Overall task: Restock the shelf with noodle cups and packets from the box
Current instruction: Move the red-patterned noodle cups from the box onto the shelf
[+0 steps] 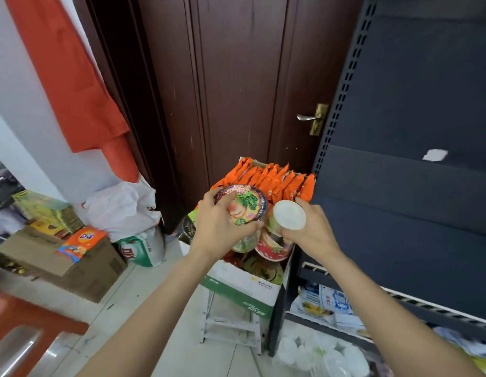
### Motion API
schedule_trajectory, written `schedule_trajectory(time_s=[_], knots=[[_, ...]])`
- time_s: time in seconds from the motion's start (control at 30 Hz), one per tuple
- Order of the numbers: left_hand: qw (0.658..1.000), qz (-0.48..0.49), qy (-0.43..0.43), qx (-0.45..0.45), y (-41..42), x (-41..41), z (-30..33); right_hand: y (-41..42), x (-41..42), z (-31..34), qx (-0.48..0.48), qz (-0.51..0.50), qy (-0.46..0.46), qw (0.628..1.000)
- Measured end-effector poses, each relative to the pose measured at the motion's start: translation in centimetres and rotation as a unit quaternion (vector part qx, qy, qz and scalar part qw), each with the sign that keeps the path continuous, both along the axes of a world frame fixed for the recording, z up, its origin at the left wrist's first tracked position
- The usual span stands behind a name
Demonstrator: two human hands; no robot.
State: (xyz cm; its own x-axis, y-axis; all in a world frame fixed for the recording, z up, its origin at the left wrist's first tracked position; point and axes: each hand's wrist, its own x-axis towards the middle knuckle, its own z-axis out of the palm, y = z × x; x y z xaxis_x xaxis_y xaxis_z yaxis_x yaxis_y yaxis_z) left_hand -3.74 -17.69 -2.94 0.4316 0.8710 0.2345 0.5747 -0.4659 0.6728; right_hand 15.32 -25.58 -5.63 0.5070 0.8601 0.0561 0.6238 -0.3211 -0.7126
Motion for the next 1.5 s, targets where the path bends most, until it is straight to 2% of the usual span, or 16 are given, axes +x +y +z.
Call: schedule_trajectory(time_s=[0.13, 0.27, 0.53, 0.73, 1.0, 1.23, 1.5], knots=[[1.0, -0.014, 0.005, 0.022, -0.6, 1.6, 1.8, -2.9, 1.4, 2.9, 0.043, -0.05, 0.035, 0.997], [0.999, -0.029, 0.002, 0.042, -1.9, 4.8, 2.5, -6.6, 4.5, 5.4, 0.086, -0.109, 0.027, 0.99], [0.99, -0.12, 0.058, 0.055, -8.7, 17.7, 2.7, -15.7, 13.6, 7.5, 0.177, -0.207, 0.033, 0.962], [0.979, -0.179, 0.068, 0.066, -17.5, 29.0, 2.7, -25.0, 22.9, 7.3, 0.178, -0.239, 0.007, 0.955], [0.966, -0.249, 0.061, 0.018, -26.6, 41.4, 1.6, -35.0, 34.1, 6.3, 0.173, -0.282, -0.042, 0.943], [0.948, -0.308, 0.076, 0.016, -28.8, 50.9, 1.1, -38.4, 41.9, 5.0, 0.166, -0.318, -0.066, 0.931], [0.932, -0.356, 0.069, -0.011, -28.0, 60.7, -0.5, -38.6, 49.7, 4.0, 0.146, -0.348, -0.072, 0.923]])
